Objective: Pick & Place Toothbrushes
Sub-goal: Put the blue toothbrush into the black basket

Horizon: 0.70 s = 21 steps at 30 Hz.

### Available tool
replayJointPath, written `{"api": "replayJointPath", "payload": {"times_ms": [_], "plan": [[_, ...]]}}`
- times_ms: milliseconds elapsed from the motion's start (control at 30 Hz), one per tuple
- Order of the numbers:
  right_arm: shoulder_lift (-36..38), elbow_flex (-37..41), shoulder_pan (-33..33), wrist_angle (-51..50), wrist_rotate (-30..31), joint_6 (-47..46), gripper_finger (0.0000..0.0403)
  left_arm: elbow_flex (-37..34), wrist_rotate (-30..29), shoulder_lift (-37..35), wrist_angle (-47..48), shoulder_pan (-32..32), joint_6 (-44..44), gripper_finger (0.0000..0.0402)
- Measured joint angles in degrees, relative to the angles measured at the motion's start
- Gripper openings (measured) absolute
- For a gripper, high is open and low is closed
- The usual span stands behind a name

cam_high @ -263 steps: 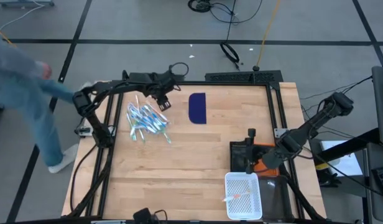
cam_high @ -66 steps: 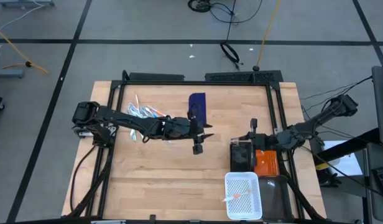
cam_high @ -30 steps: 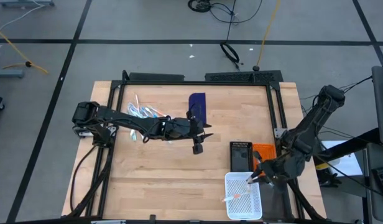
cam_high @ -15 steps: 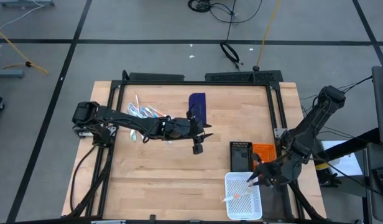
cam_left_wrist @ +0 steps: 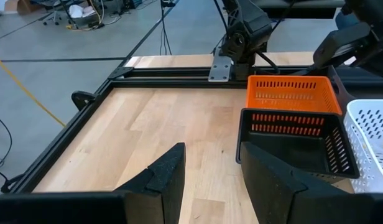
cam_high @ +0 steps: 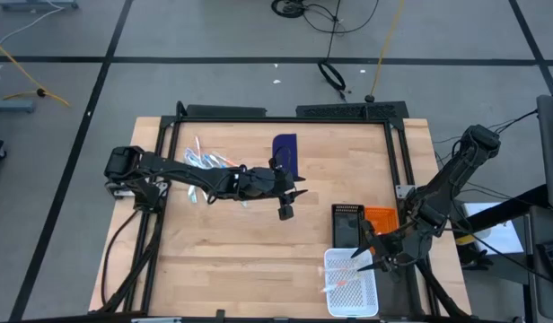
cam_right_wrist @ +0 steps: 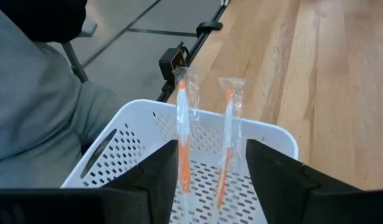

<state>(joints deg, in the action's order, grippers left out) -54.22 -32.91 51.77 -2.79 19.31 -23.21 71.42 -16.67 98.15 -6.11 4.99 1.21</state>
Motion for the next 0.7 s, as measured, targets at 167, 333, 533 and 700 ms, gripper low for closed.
{"api": "replayJointPath", "payload": {"times_ms": [167,333,533,700], "plan": [[0.0,0.0,0.0,1.7,0.0,3.4,0.0183,0.0,0.0,0.0,0.1,0.0,-0.2,0.0157],[0.3,0.0,-0.6,1.7,1.8,7.2,0.0173,0.0,-5.1,0.0,2.2,-0.1,-3.4,0.0157],[0.5,0.0,-4.3,1.7,6.5,9.5,0.0169,0.0,-9.6,-0.6,15.1,-2.1,-10.4,0.0157],[1.4,0.0,-10.0,1.3,6.5,11.0,0.0169,0.1,-6.8,-1.6,26.4,-5.2,-18.3,0.0157]]}}
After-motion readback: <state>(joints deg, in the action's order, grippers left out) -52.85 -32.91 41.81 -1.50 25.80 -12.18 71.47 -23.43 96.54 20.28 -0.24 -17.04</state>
